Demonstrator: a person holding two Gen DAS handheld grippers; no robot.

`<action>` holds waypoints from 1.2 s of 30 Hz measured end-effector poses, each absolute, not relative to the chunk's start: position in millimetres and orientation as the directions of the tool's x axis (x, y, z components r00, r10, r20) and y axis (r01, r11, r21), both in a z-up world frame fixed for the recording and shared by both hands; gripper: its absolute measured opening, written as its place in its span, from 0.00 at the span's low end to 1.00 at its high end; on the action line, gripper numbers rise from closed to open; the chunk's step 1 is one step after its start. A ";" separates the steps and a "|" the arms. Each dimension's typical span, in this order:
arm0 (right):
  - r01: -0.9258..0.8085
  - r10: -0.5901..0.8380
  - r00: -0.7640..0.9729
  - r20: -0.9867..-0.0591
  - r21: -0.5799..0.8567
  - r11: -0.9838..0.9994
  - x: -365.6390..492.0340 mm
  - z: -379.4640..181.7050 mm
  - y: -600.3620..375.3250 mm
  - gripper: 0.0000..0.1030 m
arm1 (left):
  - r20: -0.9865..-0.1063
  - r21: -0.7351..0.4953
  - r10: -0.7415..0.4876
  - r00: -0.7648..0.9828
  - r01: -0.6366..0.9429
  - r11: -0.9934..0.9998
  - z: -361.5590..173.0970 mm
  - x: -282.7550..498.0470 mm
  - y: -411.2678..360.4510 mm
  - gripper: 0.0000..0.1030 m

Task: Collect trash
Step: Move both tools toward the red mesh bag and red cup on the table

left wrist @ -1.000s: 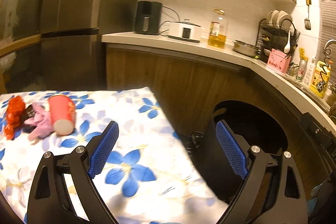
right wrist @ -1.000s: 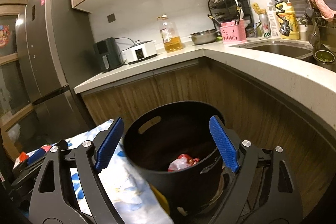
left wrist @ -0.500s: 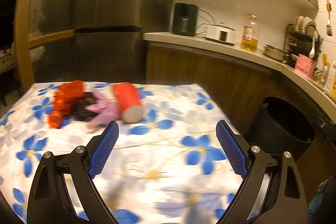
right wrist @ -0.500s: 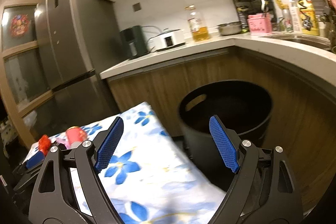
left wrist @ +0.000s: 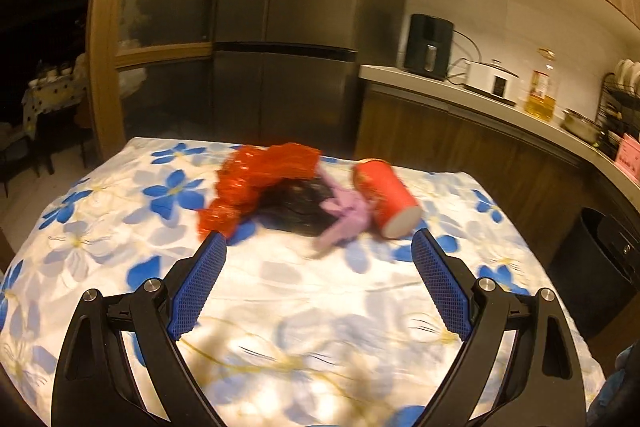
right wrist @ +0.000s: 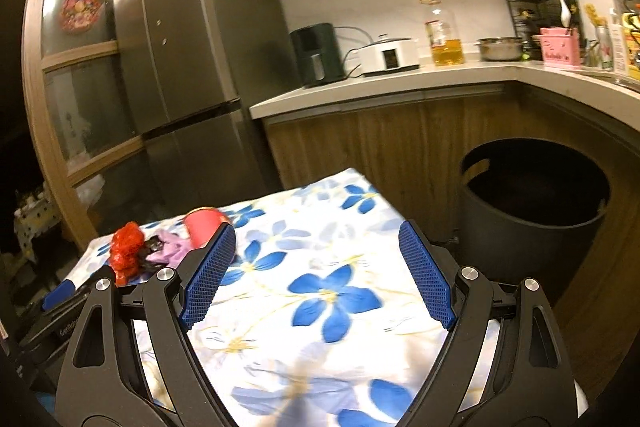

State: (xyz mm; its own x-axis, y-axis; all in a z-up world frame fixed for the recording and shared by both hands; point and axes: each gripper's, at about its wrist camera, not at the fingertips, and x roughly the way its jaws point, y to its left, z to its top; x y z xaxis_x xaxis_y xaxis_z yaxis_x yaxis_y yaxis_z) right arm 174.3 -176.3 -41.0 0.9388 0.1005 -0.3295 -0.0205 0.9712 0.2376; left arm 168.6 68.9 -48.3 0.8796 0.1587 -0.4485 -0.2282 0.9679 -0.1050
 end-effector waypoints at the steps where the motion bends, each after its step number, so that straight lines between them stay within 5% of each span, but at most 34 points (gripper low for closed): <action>1: -0.029 0.109 0.937 -0.332 0.236 0.971 176.8 -41.7 -171.0 0.80 | -0.447 -0.102 0.169 0.879 -0.238 0.966 -49.6 171.0 76.9 0.87; 12: -0.105 0.171 0.922 -0.347 0.200 0.974 208.3 -48.0 -118.9 0.80 | -0.483 -0.161 0.223 0.847 -0.336 0.928 -61.6 219.0 159.1 0.87; 24: -0.158 0.245 0.894 -0.374 0.248 0.956 266.9 -54.4 -81.0 0.80 | -0.559 -0.219 0.149 0.816 -0.319 0.922 -80.9 266.7 184.9 0.87; 29: -0.187 0.274 0.874 -0.401 0.241 0.952 299.0 -61.7 -60.7 0.80 | -0.610 -0.255 0.090 0.787 -0.302 0.918 -93.2 277.8 190.9 0.77; 36: -0.220 0.329 0.821 -0.466 0.273 0.937 337.0 -79.3 -42.5 0.80 | -0.649 -0.310 0.030 0.760 -0.300 0.902 -108.3 283.3 200.5 0.44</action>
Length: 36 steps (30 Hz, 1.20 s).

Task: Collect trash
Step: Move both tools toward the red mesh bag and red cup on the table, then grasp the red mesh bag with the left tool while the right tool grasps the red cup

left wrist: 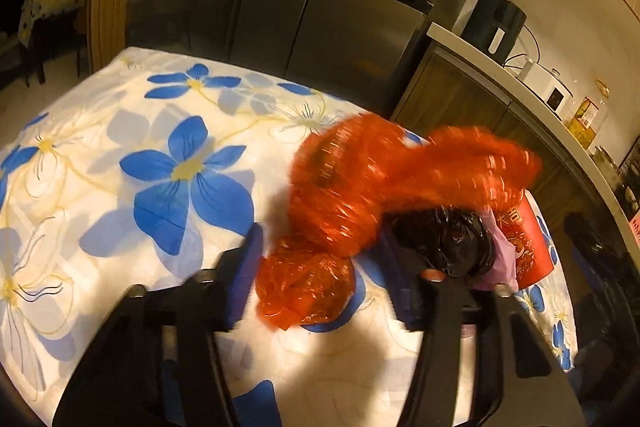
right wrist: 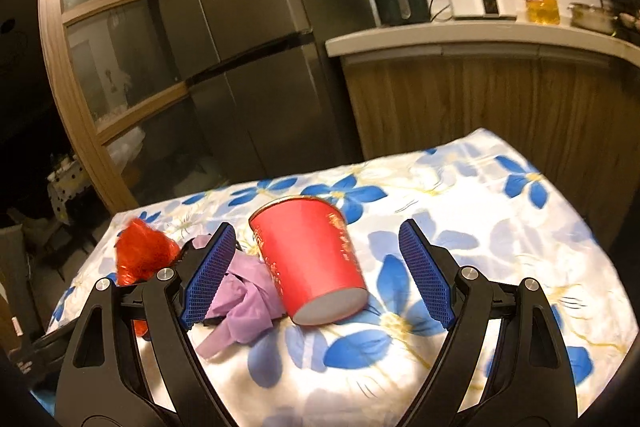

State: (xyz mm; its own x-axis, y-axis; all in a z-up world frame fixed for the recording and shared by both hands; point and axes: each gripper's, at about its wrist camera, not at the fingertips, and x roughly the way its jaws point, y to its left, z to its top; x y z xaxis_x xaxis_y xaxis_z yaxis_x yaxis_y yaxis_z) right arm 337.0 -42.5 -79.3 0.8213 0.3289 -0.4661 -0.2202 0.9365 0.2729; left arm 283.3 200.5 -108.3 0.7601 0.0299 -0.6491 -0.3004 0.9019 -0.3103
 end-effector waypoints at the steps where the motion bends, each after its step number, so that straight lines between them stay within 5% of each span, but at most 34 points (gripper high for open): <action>1: -0.226 0.338 0.813 -0.474 0.278 0.934 340.9 -82.3 -40.1 0.80 | -0.651 -0.307 0.031 0.758 -0.301 0.903 -109.2 282.8 200.7 0.41; 4: -0.229 0.344 0.803 -0.488 0.281 0.932 348.8 -89.6 -35.1 0.80 | -0.638 -0.299 0.037 0.769 -0.292 0.908 -107.5 278.1 197.3 0.33; 15: -0.234 0.374 0.746 -0.551 0.308 0.922 372.8 -104.4 -23.5 0.80 | -0.570 -0.292 0.070 0.818 -0.282 0.914 -92.8 256.5 190.2 0.31; 19: -0.221 0.373 0.724 -0.580 0.316 0.923 379.3 -110.0 -21.5 0.72 | -0.565 -0.296 0.064 0.823 -0.275 0.915 -91.8 255.0 190.5 0.31; 36: -0.170 0.358 0.776 -0.518 0.375 0.911 343.8 -94.4 -71.9 0.66 | -0.543 -0.259 0.071 0.837 -0.247 0.934 -78.2 243.6 170.8 0.31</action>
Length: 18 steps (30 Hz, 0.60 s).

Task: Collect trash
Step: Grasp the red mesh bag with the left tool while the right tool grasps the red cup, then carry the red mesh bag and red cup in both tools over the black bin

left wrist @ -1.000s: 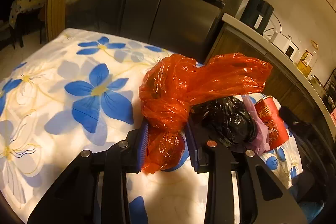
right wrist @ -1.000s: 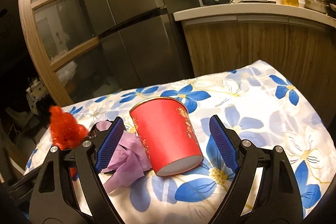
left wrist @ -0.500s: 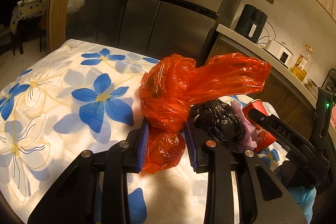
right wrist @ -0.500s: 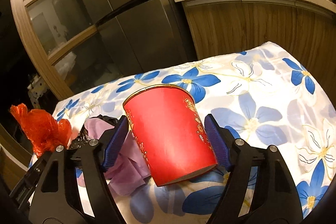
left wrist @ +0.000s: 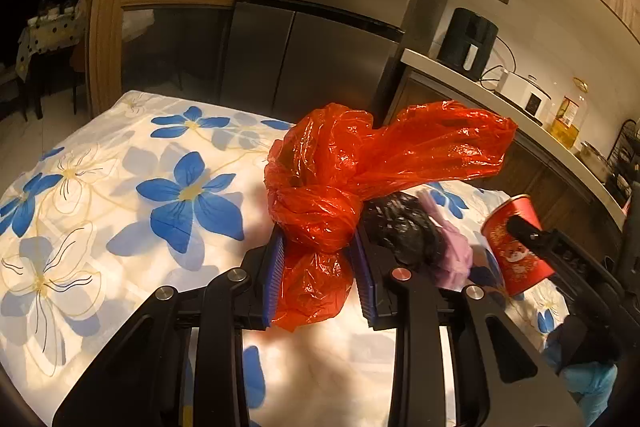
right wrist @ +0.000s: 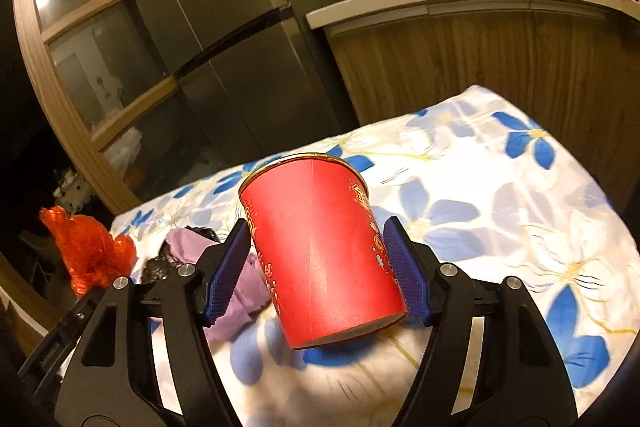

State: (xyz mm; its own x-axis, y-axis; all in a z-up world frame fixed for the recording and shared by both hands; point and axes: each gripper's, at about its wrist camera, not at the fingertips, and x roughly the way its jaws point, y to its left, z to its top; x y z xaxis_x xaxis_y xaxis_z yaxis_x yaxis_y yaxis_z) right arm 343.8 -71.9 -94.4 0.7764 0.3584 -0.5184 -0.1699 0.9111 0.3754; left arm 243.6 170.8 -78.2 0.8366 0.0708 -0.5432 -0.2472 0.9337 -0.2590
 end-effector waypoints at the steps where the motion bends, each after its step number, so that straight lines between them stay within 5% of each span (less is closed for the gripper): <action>1: -0.170 0.359 0.782 -0.509 0.380 0.909 338.6 -91.4 -76.3 0.66 | -0.542 -0.257 0.070 0.837 -0.245 0.935 -76.9 243.0 168.8 0.31; 18: -0.166 0.337 0.858 -0.388 0.410 0.897 250.5 -43.7 -156.3 0.66 | -0.499 -0.205 0.008 0.867 -0.127 0.970 -43.8 209.5 83.7 0.31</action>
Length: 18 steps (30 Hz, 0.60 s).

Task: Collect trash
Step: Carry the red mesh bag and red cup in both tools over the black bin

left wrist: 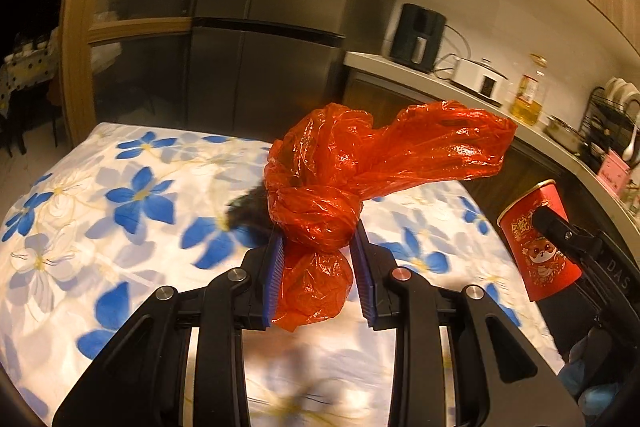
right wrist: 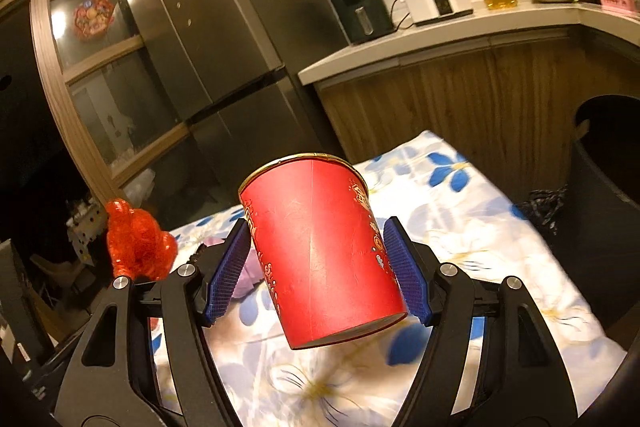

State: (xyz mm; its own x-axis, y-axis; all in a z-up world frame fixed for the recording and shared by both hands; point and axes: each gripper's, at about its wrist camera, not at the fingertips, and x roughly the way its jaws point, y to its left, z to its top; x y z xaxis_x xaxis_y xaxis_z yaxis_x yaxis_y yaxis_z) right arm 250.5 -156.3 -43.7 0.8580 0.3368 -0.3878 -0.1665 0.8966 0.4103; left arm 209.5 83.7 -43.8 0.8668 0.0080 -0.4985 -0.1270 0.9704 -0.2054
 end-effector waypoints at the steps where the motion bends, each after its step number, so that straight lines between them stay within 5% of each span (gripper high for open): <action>1: -0.162 0.331 0.862 -0.384 0.409 0.898 246.1 -41.9 -162.7 0.66 | -0.497 -0.205 -0.002 0.868 -0.115 0.972 -42.7 208.5 75.7 0.31; 18: -0.032 0.175 0.933 -0.314 0.412 0.911 193.1 -16.1 -269.3 0.66 | -0.465 -0.190 -0.178 0.867 0.099 0.977 -23.6 211.5 -50.5 0.31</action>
